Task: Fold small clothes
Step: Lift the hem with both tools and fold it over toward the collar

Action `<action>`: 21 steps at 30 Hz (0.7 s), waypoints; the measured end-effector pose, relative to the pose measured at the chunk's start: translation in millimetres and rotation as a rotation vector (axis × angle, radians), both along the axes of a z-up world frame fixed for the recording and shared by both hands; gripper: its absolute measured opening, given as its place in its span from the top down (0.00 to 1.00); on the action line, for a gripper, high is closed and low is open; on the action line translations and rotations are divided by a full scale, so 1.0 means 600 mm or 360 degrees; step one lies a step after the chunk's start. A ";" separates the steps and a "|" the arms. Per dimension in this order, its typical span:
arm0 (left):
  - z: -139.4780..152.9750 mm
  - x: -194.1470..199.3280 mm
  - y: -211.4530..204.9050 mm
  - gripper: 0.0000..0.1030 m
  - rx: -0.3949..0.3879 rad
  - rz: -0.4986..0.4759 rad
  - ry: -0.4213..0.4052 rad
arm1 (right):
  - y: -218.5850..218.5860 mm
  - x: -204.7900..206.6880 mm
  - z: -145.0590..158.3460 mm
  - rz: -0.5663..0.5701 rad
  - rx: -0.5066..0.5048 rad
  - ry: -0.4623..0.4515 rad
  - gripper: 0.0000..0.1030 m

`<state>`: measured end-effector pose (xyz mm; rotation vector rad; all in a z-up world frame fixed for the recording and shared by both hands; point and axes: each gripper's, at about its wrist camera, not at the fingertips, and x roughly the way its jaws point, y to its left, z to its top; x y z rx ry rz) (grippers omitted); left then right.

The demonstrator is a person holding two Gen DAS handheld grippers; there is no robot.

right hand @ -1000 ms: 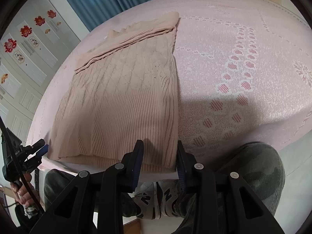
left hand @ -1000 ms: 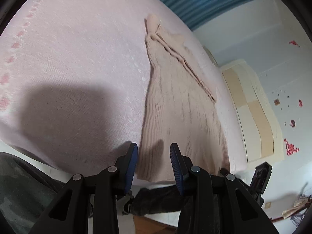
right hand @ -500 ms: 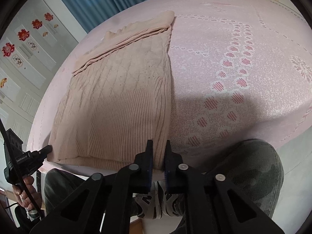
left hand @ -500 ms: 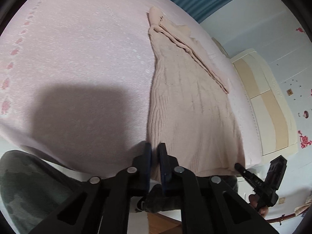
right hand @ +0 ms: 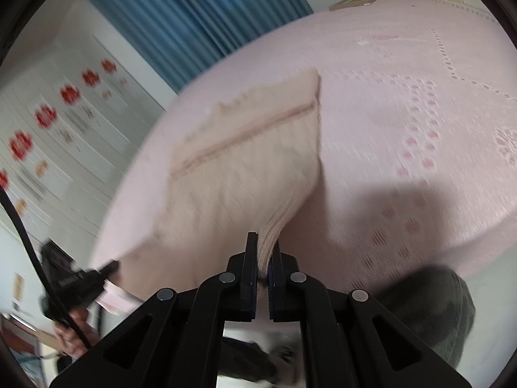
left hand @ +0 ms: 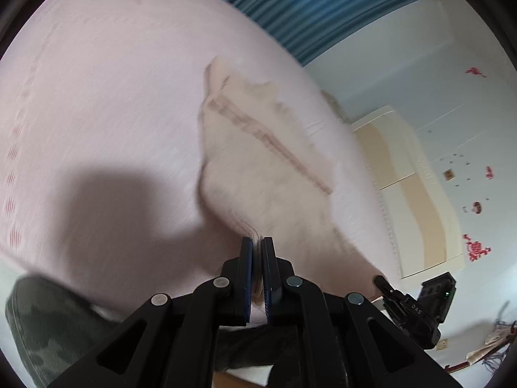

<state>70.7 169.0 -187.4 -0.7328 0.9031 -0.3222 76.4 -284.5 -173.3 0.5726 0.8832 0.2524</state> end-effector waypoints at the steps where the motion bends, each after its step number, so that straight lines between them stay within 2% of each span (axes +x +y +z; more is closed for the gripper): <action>1: 0.016 0.012 -0.001 0.94 0.0008 -0.0003 -0.0029 | -0.004 0.014 0.013 -0.0014 0.0049 -0.0022 0.95; 6: 0.087 0.094 -0.004 0.94 0.0065 0.0048 -0.0131 | -0.020 0.096 0.057 -0.0081 0.0279 -0.0070 0.95; 10: 0.107 0.179 -0.002 0.94 0.0099 0.0154 -0.0097 | -0.013 0.176 0.082 -0.0121 0.0264 -0.0111 0.95; 16: 0.089 0.310 0.005 0.94 0.0142 0.0270 -0.0041 | -0.002 0.311 0.081 -0.0144 0.0203 -0.0150 0.95; 21: 0.055 0.412 0.013 0.94 0.0149 0.0301 0.0000 | -0.017 0.410 0.048 -0.0181 0.0268 -0.0121 0.95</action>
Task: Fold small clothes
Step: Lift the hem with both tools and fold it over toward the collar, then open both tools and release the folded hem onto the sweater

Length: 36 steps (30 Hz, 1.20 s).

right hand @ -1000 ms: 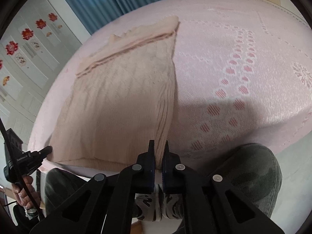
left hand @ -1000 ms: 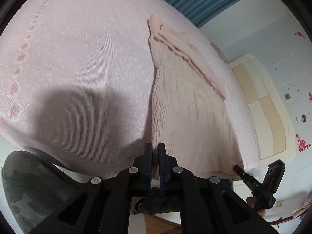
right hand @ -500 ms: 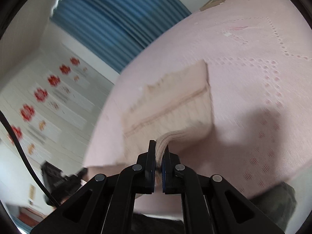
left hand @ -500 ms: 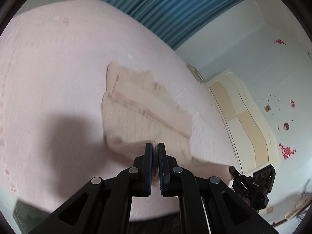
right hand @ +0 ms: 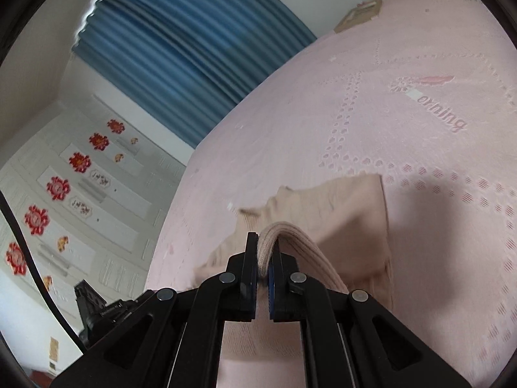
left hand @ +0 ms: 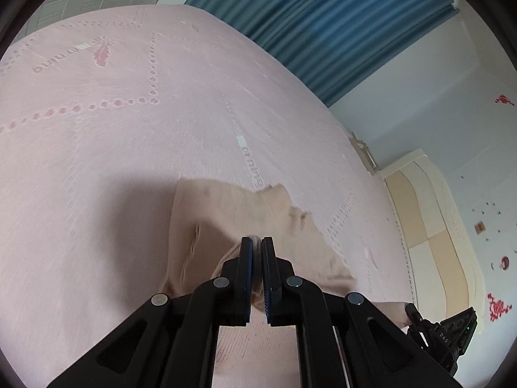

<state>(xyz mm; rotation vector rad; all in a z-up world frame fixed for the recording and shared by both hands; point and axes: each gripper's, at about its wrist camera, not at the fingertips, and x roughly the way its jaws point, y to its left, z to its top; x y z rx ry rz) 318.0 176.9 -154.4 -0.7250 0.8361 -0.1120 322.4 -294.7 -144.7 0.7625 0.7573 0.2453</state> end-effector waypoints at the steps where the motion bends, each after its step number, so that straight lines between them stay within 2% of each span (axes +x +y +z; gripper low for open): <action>1: -0.008 0.015 0.001 0.94 0.0002 0.0003 0.0011 | -0.002 0.026 -0.013 -0.0004 0.0017 0.0012 0.95; 3: -0.023 0.047 0.000 0.94 -0.0016 0.0008 0.0029 | -0.002 0.056 -0.033 -0.0008 0.0008 0.0035 0.95; 9: -0.073 0.129 -0.006 0.93 0.0037 0.0009 0.0119 | 0.004 0.152 -0.101 -0.0012 0.0010 0.0136 0.93; 11: -0.080 0.144 -0.003 0.80 0.0023 -0.0004 0.0116 | 0.007 0.182 -0.122 0.0020 0.0006 0.0169 0.88; 12: -0.084 0.149 0.001 0.76 0.0006 -0.0006 0.0112 | 0.009 0.188 -0.127 0.0035 0.0000 0.0170 0.83; 13: -0.086 0.151 0.004 0.69 0.0002 0.0000 0.0108 | 0.013 0.195 -0.130 0.0065 -0.0036 0.0171 0.75; 15: -0.084 0.149 0.005 0.62 0.0016 0.0006 0.0090 | 0.019 0.194 -0.132 0.0088 -0.0111 0.0155 0.73; 20: -0.086 0.099 0.003 0.58 0.0162 -0.0091 0.0079 | 0.029 0.144 -0.126 0.0171 -0.0353 0.0123 0.73; 24: -0.085 0.024 0.004 0.56 0.0274 -0.0143 0.0065 | 0.019 0.047 -0.121 0.0178 -0.0551 0.0112 0.72; 26: -0.087 -0.013 -0.001 0.51 0.0349 -0.0171 0.0070 | 0.013 0.009 -0.125 0.0190 -0.0598 0.0132 0.70; 28: -0.095 -0.058 -0.012 0.51 0.0427 -0.0232 0.0098 | 0.010 -0.037 -0.128 0.0212 -0.0620 0.0157 0.66; 30: -0.104 -0.104 -0.021 0.51 0.0439 -0.0277 0.0125 | 0.010 -0.073 -0.135 0.0233 -0.0628 0.0186 0.66; 33: -0.113 -0.162 -0.036 0.51 0.0390 -0.0339 0.0139 | 0.007 -0.111 -0.152 0.0258 -0.0602 0.0239 0.66; 36: -0.128 -0.186 -0.059 0.50 0.0320 -0.0412 0.0155 | 0.007 -0.128 -0.173 0.0284 -0.0571 0.0309 0.65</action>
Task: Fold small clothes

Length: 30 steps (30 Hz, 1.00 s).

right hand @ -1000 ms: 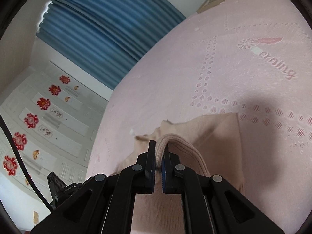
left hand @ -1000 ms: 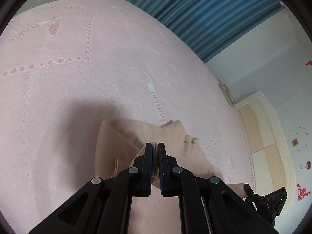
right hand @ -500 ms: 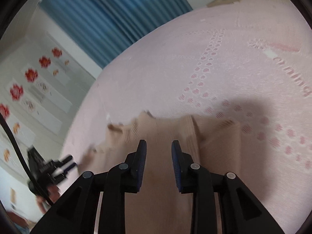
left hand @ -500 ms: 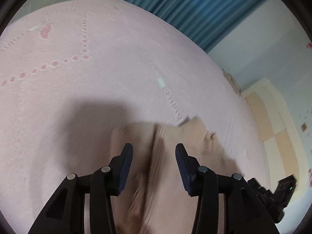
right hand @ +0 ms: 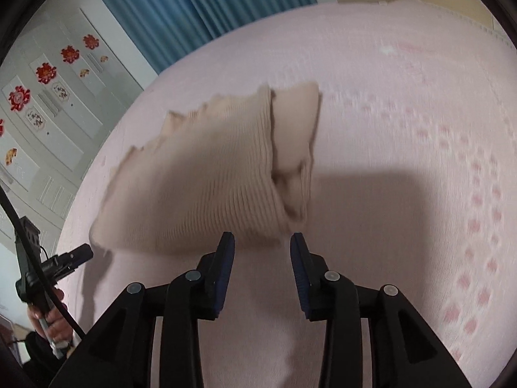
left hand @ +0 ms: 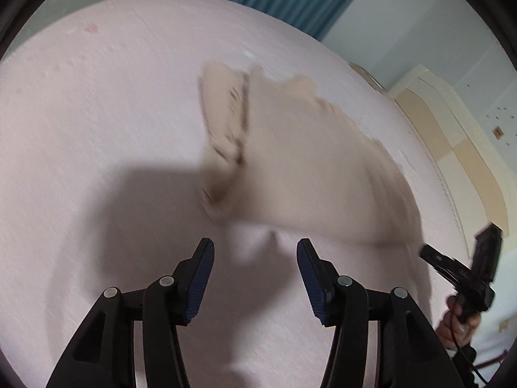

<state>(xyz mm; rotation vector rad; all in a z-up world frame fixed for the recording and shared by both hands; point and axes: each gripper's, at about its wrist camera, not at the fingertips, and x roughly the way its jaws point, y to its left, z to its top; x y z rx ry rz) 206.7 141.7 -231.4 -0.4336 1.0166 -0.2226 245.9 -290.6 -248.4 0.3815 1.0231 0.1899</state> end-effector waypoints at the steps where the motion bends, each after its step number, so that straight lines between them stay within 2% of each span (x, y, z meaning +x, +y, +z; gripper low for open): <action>1: -0.007 0.000 -0.005 0.50 -0.0032 -0.0006 0.0015 | 0.000 -0.003 -0.007 0.0001 0.0008 0.0023 0.65; 2: -0.012 0.002 -0.008 0.49 -0.0064 0.0001 0.0030 | 0.002 -0.005 -0.012 0.0006 0.0021 0.0042 0.64; 4: -0.018 0.013 -0.007 0.45 -0.0142 0.0059 0.0011 | 0.003 -0.003 -0.025 0.0015 0.0069 0.0085 0.56; 7: -0.027 0.041 -0.002 0.44 -0.0237 0.0108 -0.0018 | 0.001 0.004 -0.027 -0.0025 0.0122 0.0059 0.49; 12: -0.039 0.068 0.017 0.44 -0.0374 0.0201 -0.0045 | -0.006 0.032 -0.035 -0.0126 0.0184 0.0069 0.46; 16: -0.041 0.082 0.024 0.48 -0.0424 0.0269 -0.0049 | -0.016 0.059 -0.041 -0.0234 0.0282 0.0066 0.45; 18: -0.042 0.088 0.028 0.57 -0.0406 0.0317 -0.0053 | -0.026 0.067 -0.045 -0.0301 0.0354 0.0058 0.45; 20: -0.044 0.090 0.031 0.79 -0.0374 0.0355 -0.0034 | -0.036 0.074 -0.048 -0.0370 0.0380 0.0057 0.64; 21: -0.048 0.091 0.033 0.85 -0.0387 0.0347 -0.0012 | -0.038 0.080 -0.052 -0.0365 0.0399 0.0072 0.85; 23: -0.048 0.087 0.033 0.90 -0.0397 0.0340 -0.0015 | -0.049 0.082 -0.056 -0.0349 0.0474 0.0089 0.88; 27: -0.021 0.059 0.013 0.91 -0.0274 0.0277 -0.0095 | -0.053 0.056 -0.023 -0.0321 0.0431 -0.0014 0.90; 30: -0.003 0.038 0.002 0.91 -0.0254 0.0260 -0.0093 | -0.060 0.032 -0.008 -0.0325 0.0466 -0.0015 0.90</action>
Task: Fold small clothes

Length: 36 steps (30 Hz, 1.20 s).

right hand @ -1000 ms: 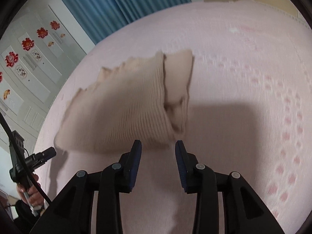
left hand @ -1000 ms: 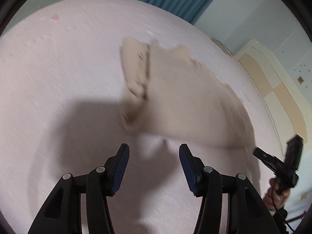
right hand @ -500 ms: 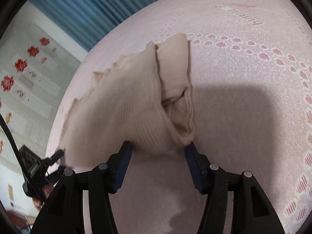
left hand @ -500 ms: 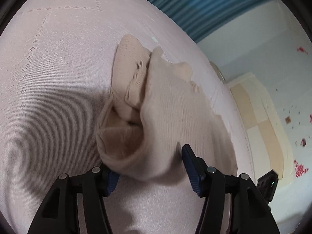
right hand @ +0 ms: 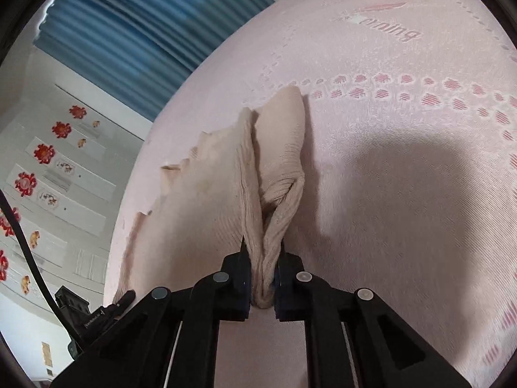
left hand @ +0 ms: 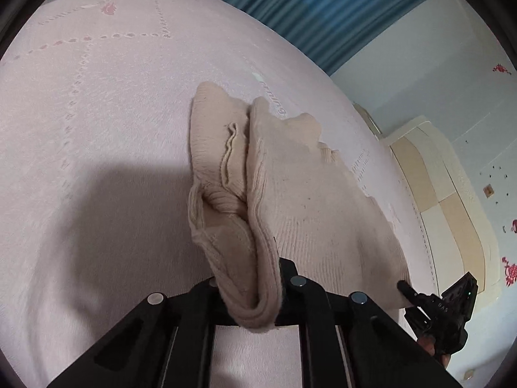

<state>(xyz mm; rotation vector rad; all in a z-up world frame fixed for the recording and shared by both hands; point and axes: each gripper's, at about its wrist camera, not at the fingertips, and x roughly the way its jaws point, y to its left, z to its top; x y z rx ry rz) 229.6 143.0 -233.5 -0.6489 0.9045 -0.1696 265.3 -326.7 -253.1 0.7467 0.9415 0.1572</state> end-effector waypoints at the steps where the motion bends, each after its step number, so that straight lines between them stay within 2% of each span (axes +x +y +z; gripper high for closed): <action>1: 0.003 -0.011 -0.001 0.91 0.0000 -0.0004 0.0001 | -0.003 -0.009 0.003 0.0005 0.0003 0.0002 0.90; 5: 0.006 -0.074 0.000 0.91 0.0007 -0.0026 0.0025 | -0.002 -0.064 0.023 0.0055 -0.0038 0.0000 0.90; 8: 0.006 -0.129 -0.005 0.91 -0.0001 -0.0054 0.0043 | -0.011 -0.132 0.036 0.0097 -0.0072 0.0007 0.90; 15: 0.005 -0.245 0.001 0.90 -0.0069 -0.0092 0.0070 | -0.007 -0.264 0.042 0.0177 -0.0155 0.0044 0.90; 17: 0.004 -0.253 0.000 0.82 -0.0038 -0.0101 0.0092 | 0.000 -0.279 0.041 0.0204 -0.0209 0.0060 0.88; 18: 0.003 -0.247 0.001 0.78 0.0008 -0.0095 0.0116 | 0.003 -0.283 0.038 0.0218 -0.0237 0.0070 0.83; 20: 0.009 -0.237 -0.002 0.68 0.0139 -0.0097 0.0154 | 0.010 -0.285 0.043 0.0233 -0.0395 0.0086 0.77; 21: 0.016 -0.236 0.004 0.67 0.0188 -0.0096 0.0147 | 0.012 -0.288 0.049 0.0234 -0.0483 0.0063 0.75; 23: 0.033 -0.232 0.010 0.62 0.0256 -0.0080 0.0111 | 0.014 -0.291 0.075 0.0216 -0.0645 -0.0030 0.73; 25: 0.057 -0.219 0.024 0.56 0.0319 -0.0053 0.0054 | 0.014 -0.282 0.097 0.0211 -0.0718 -0.0101 0.65; 28: 0.090 -0.188 0.033 0.52 0.0358 -0.0059 -0.0026 | 0.017 -0.241 0.114 0.0210 -0.0745 -0.0144 0.65; 31: 0.116 -0.142 0.022 0.51 0.0424 -0.0108 -0.0074 | 0.025 -0.185 0.109 0.0224 -0.0721 -0.0147 0.65; 36: 0.120 -0.080 -0.009 0.52 0.0521 -0.0166 -0.0097 | 0.044 -0.110 0.090 0.0253 -0.0690 -0.0117 0.65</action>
